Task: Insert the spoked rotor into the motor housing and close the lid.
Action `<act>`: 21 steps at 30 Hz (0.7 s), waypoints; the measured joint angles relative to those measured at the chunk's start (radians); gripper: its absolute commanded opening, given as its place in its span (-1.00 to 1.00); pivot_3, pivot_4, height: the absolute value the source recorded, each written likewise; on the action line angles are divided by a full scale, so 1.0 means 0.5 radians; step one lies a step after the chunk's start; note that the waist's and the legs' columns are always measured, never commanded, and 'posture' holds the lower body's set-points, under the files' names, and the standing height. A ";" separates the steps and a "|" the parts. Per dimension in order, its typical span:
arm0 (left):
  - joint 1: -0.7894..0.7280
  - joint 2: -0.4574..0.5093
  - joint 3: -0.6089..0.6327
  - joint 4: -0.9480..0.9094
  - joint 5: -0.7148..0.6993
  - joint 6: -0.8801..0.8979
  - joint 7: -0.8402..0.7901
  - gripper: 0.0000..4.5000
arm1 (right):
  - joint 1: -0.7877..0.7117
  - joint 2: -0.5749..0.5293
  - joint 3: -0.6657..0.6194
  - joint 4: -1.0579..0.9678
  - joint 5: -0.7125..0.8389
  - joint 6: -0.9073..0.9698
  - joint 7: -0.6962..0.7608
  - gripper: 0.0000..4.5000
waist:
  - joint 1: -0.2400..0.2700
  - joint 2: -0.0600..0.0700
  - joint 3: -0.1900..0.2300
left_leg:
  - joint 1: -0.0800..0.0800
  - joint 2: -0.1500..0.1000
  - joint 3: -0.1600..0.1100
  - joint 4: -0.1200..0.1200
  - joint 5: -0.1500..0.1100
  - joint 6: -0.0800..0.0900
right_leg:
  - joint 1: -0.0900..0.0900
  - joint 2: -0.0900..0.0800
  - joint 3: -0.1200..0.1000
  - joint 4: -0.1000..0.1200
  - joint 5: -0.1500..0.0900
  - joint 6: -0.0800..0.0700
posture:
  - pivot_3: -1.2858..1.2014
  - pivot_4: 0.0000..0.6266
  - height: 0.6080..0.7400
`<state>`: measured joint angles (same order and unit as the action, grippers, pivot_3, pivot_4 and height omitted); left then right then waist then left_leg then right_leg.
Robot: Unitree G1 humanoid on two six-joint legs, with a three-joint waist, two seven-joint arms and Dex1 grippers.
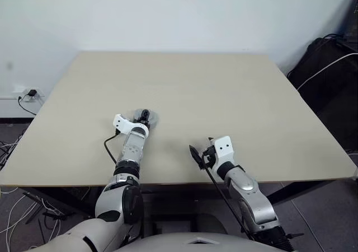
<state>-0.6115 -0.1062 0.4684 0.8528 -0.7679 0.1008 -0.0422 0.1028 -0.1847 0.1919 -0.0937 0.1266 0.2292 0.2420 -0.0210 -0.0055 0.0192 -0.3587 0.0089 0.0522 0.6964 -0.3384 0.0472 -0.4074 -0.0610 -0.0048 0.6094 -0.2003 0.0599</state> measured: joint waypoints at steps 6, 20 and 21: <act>0.248 -0.008 -0.103 -0.407 0.111 0.184 0.116 0.98 | -0.003 0.021 -0.025 0.001 0.058 0.161 0.060 1.00 | -0.029 0.007 -0.012 | 0.003 0.002 0.001 -0.001 0.000 0.000 | 0.001 0.000 0.003 0.003 0.000 0.000 | 0.03 -1.00 1.00; 1.173 0.297 -0.767 -1.461 0.747 0.474 0.055 0.98 | 0.001 0.099 -0.097 -0.003 0.132 0.295 0.116 1.00 | -0.038 0.012 -0.022 | 0.033 0.005 0.008 -0.009 -0.001 -0.002 | 0.022 0.001 0.009 0.007 -0.007 -0.012 | 0.03 -1.00 1.00; 1.236 0.316 -0.811 -1.498 0.817 0.427 0.038 0.98 | 0.007 0.111 -0.120 -0.004 0.141 0.287 0.107 1.00 | -0.030 0.012 -0.022 | 0.032 0.005 0.007 -0.009 0.000 -0.002 | 0.022 0.001 0.009 0.007 -0.007 -0.013 | 0.03 -1.00 1.00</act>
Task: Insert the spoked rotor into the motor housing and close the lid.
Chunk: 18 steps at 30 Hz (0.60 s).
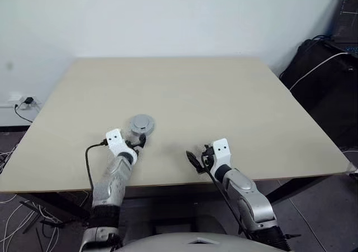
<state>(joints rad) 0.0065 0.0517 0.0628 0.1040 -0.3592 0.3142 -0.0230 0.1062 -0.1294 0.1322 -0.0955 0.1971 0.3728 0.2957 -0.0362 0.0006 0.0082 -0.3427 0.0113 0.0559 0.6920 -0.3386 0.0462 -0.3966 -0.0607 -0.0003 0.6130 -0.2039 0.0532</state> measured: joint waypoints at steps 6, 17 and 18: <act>0.284 0.024 -0.206 -0.093 0.468 -0.431 0.065 0.98 | 0.079 0.066 -0.101 0.010 -0.119 -0.345 -0.189 1.00 | 0.039 0.004 -0.001 | -0.003 -0.001 0.001 0.000 -0.001 0.001 | -0.003 -0.003 0.000 -0.001 0.000 -0.001 | 0.03 -1.00 1.00; 0.366 -0.088 -0.323 -0.049 0.852 -0.993 0.224 0.98 | 0.194 0.255 -0.352 0.168 -0.272 -1.029 -0.564 1.00 | 0.046 0.013 -0.004 | -0.004 0.007 0.003 0.000 -0.008 0.014 | -0.004 -0.004 0.001 -0.001 0.000 -0.001 | 0.03 -1.00 1.00; 0.373 -0.093 -0.325 -0.043 0.860 -1.021 0.225 0.98 | 0.218 0.255 -0.358 0.186 -0.296 -1.116 -0.579 1.00 | 0.045 0.013 -0.004 | -0.004 0.006 0.003 0.000 -0.008 0.015 | -0.004 -0.004 0.001 -0.001 -0.001 -0.001 | 0.03 -1.00 1.00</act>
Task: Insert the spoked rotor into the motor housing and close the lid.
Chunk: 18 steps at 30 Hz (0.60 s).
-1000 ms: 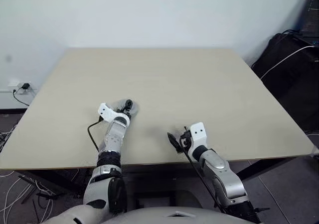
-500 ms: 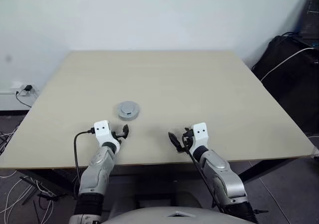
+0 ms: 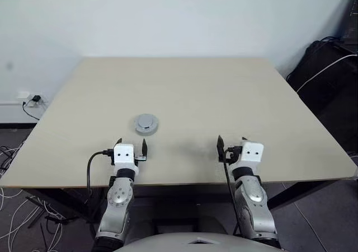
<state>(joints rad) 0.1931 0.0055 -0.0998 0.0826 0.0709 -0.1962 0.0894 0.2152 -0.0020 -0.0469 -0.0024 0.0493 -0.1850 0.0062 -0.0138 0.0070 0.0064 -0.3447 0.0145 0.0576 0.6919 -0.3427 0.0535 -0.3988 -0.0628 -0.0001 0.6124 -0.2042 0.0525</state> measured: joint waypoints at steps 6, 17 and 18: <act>0.015 -0.005 0.010 0.060 0.016 -0.143 -0.007 0.98 | 0.093 0.039 0.005 0.074 0.013 -0.223 0.012 1.00 | -0.003 0.002 0.001 | 0.001 0.005 0.002 0.000 0.000 0.001 | 0.000 0.000 0.000 0.000 -0.001 -0.001 | 0.03 -1.00 1.00; 0.046 -0.027 0.012 0.060 -0.074 -0.330 -0.134 0.98 | 0.077 0.029 0.043 0.088 0.084 -0.213 0.166 1.00 | -0.003 0.003 0.000 | 0.001 0.007 0.003 0.000 -0.001 0.002 | -0.001 0.001 0.001 0.000 -0.001 -0.001 | 0.03 -1.00 1.00; 0.046 -0.032 0.016 0.060 -0.067 -0.331 -0.129 0.98 | 0.073 0.029 0.043 0.093 0.086 -0.207 0.168 1.00 | -0.003 0.003 0.000 | 0.001 0.007 0.003 0.000 -0.001 0.002 | -0.001 0.001 0.001 0.000 -0.001 -0.001 | 0.03 -1.00 1.00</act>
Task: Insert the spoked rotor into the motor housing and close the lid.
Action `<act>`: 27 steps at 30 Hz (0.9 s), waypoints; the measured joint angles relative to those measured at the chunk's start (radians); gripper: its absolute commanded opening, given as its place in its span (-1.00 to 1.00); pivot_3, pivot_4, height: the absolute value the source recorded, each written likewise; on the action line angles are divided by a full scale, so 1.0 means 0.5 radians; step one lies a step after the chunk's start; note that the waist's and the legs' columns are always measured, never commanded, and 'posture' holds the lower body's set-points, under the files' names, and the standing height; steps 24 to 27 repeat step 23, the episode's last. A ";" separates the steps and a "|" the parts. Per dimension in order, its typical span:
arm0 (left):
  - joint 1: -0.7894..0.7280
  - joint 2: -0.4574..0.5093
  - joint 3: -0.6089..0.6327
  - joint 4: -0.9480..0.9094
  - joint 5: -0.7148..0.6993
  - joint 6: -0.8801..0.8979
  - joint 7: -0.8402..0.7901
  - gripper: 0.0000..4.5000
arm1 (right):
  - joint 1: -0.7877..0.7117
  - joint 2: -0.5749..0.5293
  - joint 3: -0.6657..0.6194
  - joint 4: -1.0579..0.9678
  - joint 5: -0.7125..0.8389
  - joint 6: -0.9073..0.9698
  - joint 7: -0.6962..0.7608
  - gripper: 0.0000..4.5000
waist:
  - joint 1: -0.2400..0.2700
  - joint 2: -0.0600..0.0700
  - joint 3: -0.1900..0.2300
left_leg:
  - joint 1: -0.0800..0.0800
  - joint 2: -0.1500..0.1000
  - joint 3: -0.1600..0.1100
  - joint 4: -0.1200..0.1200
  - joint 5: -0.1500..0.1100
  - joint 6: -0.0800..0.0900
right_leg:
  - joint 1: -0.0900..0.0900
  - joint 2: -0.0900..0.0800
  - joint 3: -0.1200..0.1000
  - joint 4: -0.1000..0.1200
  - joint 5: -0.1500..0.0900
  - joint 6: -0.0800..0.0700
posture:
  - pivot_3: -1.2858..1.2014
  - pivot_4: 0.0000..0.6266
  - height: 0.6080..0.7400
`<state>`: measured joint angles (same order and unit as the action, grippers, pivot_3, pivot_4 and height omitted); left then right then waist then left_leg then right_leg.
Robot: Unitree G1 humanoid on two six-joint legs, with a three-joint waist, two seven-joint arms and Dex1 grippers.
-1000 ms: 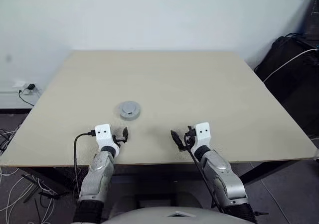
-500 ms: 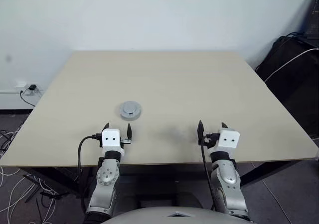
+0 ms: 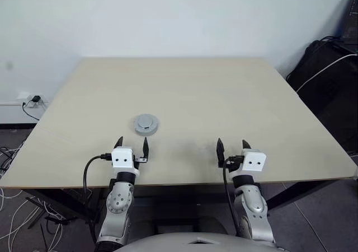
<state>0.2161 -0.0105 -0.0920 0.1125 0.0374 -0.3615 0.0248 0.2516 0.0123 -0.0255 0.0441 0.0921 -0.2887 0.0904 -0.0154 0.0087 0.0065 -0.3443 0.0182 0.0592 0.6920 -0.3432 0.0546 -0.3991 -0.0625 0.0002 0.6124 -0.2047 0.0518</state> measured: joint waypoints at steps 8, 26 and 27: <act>0.018 -0.040 0.010 0.005 0.005 0.000 0.030 0.98 | -0.008 -0.001 -0.007 0.013 0.024 0.032 0.030 1.00 | 0.001 0.000 0.000 | 0.000 0.000 0.000 0.000 0.000 0.000 | 0.000 0.000 0.000 0.000 0.000 0.000 | 0.03 -1.00 1.00; 0.016 -0.041 0.012 0.006 0.005 0.005 0.017 0.98 | -0.014 0.001 -0.012 0.018 0.030 0.074 0.032 1.00 | 0.001 0.000 0.000 | 0.000 0.000 0.000 0.000 0.000 0.000 | 0.000 0.000 0.000 0.000 0.000 0.000 | 0.03 -1.00 1.00; 0.016 -0.041 0.012 0.006 0.005 0.005 0.017 0.98 | -0.014 0.001 -0.012 0.018 0.030 0.074 0.032 1.00 | 0.001 0.000 0.000 | 0.000 0.000 0.000 0.000 0.000 0.000 | 0.000 0.000 0.000 0.000 0.000 0.000 | 0.03 -1.00 1.00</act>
